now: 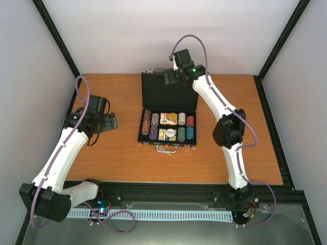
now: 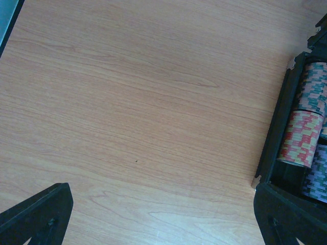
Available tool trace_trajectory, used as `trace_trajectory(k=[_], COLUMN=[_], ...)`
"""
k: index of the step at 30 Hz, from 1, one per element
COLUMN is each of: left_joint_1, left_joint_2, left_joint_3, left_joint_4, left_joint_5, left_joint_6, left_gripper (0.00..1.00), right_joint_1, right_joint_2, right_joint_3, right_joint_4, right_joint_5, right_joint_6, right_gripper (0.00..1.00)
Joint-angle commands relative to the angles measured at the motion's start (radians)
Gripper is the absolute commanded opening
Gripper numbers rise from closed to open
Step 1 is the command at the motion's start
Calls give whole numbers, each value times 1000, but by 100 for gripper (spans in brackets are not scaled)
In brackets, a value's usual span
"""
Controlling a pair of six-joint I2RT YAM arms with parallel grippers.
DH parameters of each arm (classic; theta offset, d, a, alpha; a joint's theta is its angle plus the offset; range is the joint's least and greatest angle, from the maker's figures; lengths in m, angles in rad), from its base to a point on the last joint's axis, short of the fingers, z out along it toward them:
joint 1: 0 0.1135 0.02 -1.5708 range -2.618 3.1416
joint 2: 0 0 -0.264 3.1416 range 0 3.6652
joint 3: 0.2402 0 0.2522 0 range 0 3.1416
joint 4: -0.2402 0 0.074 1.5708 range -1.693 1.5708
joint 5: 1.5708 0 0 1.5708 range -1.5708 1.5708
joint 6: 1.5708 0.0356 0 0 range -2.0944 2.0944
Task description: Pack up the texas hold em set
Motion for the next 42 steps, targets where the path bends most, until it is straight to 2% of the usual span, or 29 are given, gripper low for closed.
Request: trace_trajectory(k=[1, 7, 12, 17, 23, 30, 35, 39, 40, 42], left_joint_1=[5, 4, 4, 4, 4, 5, 4, 4, 4, 1], left_joint_2=[-5, -5, -5, -5, -5, 8, 36, 54, 63, 78], left_joint_3=[6, -3, -6, 2, 15, 27, 55, 58, 59, 60], left_joint_4=[10, 10, 17, 16, 6, 8, 24, 57, 65, 84], left_joint_5=[-5, -11, -2, -2, -10, 8, 68, 209, 247, 327], left_joint_6=[13, 13, 9, 9, 18, 27, 50, 70, 73, 80], left_gripper=[100, 100, 100, 100, 100, 100, 100, 100, 100, 100], right_joint_1=[8, 11, 45, 140, 279, 339, 339, 338, 336, 331], right_joint_2=[1, -187, -311, -423, -589, -754, -765, -784, -794, -811], right_joint_3=[-73, -390, -560, -713, -901, -1006, -1021, -1102, -1126, -1162], right_joint_4=[-130, -30, -6, -21, -65, -123, -119, -70, -55, -36], right_joint_5=[-133, -219, -221, -204, -172, -110, -84, -81, -79, -75], right_joint_6=[2, 43, 76, 104, 216, 282, 297, 357, 368, 381], right_gripper=[95, 94, 93, 92, 92, 92, 91, 85, 80, 65])
